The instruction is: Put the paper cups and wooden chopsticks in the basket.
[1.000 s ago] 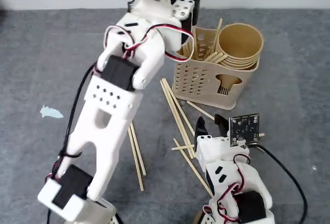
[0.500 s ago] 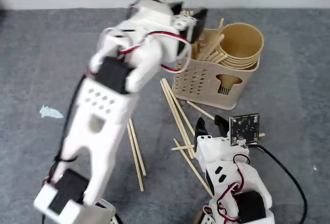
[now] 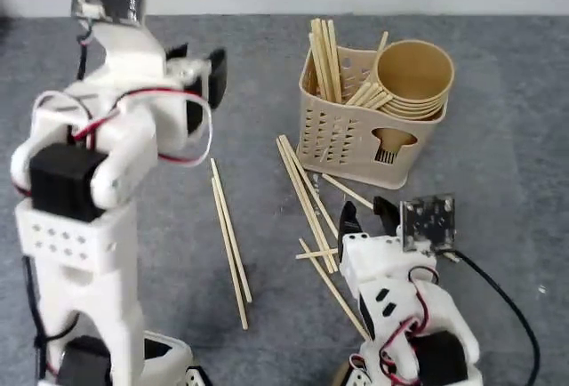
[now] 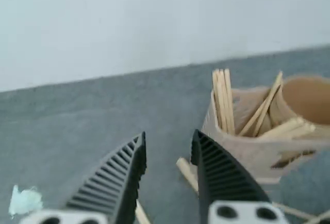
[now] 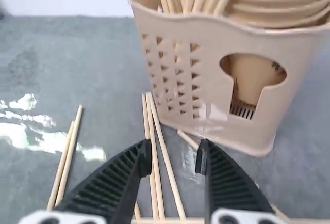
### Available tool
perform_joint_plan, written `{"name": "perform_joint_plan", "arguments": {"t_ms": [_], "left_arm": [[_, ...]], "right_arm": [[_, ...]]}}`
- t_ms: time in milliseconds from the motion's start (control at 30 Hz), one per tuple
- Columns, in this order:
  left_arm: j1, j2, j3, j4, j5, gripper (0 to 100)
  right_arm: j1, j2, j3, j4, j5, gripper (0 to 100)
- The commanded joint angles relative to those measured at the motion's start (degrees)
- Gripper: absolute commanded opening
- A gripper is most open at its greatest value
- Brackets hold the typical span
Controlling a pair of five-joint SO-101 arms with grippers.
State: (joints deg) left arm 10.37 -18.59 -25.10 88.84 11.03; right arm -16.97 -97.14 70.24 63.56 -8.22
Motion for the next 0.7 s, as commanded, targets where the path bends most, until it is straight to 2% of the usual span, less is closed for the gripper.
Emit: {"name": "perform_joint_plan", "arguments": {"t_ms": [0,100,200,400,667], "left_arm": [[-0.6,-3.7,-3.0,5.5,-2.5,11],[-0.7,-4.5,-2.9,9.6,-2.5,11],[-1.9,-4.8,-2.6,11.6,-2.4,11],[-7.7,-4.7,2.2,10.5,-2.3,11],[-11.7,-4.8,6.2,9.2,-2.5,11]], "right_arm": [[-0.5,10.9,-8.0,1.1,0.7,14.9],[-0.8,22.4,-13.3,1.2,1.7,15.1],[-5.1,33.5,-16.8,0.7,4.7,15.9],[-10.5,52.4,-21.5,-2.0,5.4,29.9],[-11.0,73.0,-28.8,-8.1,5.4,26.3]]}}
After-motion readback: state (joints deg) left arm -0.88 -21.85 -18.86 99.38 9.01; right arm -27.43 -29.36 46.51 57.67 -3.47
